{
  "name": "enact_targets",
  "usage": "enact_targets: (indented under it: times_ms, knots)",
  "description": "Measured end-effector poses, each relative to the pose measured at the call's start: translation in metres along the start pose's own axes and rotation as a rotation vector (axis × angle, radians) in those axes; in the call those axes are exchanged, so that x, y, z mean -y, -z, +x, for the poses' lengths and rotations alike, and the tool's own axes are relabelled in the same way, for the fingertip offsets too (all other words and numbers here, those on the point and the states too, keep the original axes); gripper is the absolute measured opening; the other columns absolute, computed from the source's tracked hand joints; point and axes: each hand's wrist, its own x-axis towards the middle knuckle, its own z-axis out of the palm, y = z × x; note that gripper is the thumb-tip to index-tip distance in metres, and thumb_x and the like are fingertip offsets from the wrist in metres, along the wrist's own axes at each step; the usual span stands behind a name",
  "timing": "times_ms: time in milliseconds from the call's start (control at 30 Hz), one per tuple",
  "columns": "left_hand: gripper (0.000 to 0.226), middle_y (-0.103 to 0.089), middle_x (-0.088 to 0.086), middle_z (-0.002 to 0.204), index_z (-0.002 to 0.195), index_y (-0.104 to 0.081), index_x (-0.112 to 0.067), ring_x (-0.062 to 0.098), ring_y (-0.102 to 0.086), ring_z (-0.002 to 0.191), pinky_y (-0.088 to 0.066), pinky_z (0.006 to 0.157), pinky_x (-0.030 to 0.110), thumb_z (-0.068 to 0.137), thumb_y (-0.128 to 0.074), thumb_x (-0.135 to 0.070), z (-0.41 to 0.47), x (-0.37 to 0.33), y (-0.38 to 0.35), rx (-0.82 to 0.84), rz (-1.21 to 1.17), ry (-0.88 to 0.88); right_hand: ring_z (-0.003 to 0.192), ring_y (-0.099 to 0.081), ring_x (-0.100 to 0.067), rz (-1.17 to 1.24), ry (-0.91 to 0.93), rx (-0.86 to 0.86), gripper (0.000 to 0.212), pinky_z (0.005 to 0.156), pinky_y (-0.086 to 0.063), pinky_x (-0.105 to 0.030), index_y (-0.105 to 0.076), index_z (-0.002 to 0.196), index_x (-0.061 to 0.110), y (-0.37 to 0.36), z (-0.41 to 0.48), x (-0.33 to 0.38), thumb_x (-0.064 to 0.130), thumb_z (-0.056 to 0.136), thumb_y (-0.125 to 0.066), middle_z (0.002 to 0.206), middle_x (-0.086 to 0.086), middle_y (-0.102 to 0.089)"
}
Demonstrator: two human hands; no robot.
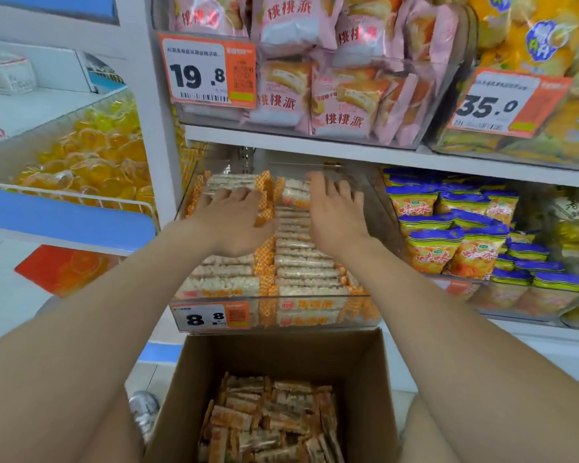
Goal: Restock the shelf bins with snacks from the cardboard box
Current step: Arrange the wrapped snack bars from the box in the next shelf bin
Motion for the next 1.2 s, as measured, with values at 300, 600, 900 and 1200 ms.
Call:
enact_targets:
  times_ms: [300, 600, 900, 1200]
  knots:
    - [0.083, -0.016, 0.002, 0.169, 0.163, -0.014, -0.025, 0.035, -0.014, 0.155, -0.018, 0.118, 0.056, 0.099, -0.021, -0.077, 0.005, 0.007, -0.003, 0.002, 0.009, -0.011, 0.141, -0.034, -0.042, 0.078, 0.020, 0.024, 0.074, 0.121, -0.029, -0.052, -0.039, 0.157, 0.027, -0.028, 0.036, -0.018, 0.022, 0.089, -0.066, 0.148, -0.019, -0.040]
    - [0.078, -0.028, 0.011, 0.160, 0.156, -0.026, -0.015, 0.039, -0.024, 0.147, -0.025, 0.111, 0.056, 0.102, -0.020, -0.071, 0.004, -0.010, -0.002, -0.034, 0.073, 0.039, 0.133, -0.040, -0.045, 0.089, -0.075, -0.054, 0.052, 0.111, -0.040, -0.051, -0.047, 0.147, 0.018, -0.034, 0.043, -0.015, 0.012, 0.097, -0.063, 0.141, -0.022, -0.045]
    - [0.078, -0.019, 0.009, 0.171, 0.163, -0.022, -0.017, 0.036, -0.016, 0.157, -0.017, 0.122, 0.058, 0.103, -0.027, -0.068, -0.009, -0.005, 0.000, -0.081, -0.035, -0.001, 0.131, -0.048, -0.040, 0.190, -0.117, -0.111, 0.032, 0.104, -0.046, -0.052, -0.061, 0.134, 0.021, -0.010, 0.020, -0.015, 0.027, 0.104, -0.059, 0.141, -0.016, -0.048]
    - [0.035, -0.043, -0.013, 0.131, 0.120, -0.054, -0.041, 0.018, -0.034, 0.131, -0.033, 0.111, 0.049, 0.093, -0.058, -0.062, -0.089, -0.025, -0.003, -0.224, -0.150, -0.305, 0.074, -0.065, -0.007, 0.407, 0.119, 0.229, 0.010, 0.074, -0.056, -0.031, -0.075, 0.094, 0.026, 0.074, -0.080, -0.025, 0.028, 0.092, -0.065, 0.076, 0.012, -0.067]
